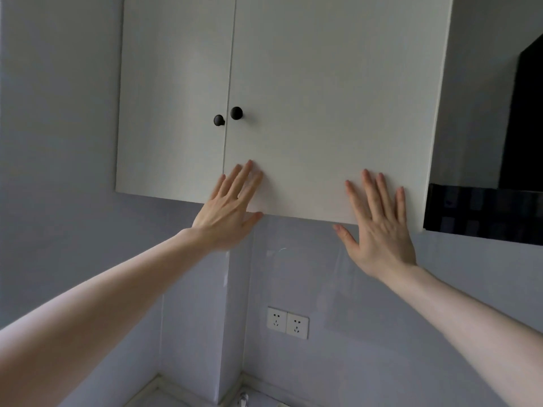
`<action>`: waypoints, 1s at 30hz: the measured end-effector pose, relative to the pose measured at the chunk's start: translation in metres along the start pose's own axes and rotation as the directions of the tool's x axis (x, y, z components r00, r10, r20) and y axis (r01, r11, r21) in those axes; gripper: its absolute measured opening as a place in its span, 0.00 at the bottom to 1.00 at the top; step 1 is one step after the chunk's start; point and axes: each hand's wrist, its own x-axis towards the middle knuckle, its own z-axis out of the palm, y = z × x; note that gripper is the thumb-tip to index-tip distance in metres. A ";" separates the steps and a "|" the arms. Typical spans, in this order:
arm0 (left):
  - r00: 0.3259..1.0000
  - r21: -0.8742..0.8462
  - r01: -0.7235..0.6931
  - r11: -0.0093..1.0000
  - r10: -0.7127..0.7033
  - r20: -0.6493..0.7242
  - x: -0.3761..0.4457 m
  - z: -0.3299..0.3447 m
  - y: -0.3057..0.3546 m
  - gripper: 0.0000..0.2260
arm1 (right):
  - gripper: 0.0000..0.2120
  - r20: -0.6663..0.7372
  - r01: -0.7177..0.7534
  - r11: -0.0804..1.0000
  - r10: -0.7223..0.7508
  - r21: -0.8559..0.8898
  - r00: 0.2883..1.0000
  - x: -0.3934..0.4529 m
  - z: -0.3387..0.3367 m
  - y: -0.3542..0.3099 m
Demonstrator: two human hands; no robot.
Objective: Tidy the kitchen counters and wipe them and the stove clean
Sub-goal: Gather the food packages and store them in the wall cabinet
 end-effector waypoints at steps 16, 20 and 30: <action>0.986 -0.089 0.078 0.993 -0.063 0.156 -0.002 0.043 0.022 0.40 | 0.38 0.010 -0.018 0.998 0.018 -0.055 1.000 0.000 0.011 -0.001; 0.981 -0.080 0.078 0.994 -0.062 0.182 -0.003 0.043 0.025 0.41 | 0.39 0.021 -0.029 0.997 0.031 -0.078 0.999 -0.002 0.013 -0.005; 0.944 -0.070 0.071 0.995 -0.044 0.328 -0.024 0.034 0.024 0.47 | 0.39 0.102 -0.071 0.997 0.074 -0.036 0.992 -0.007 0.013 -0.023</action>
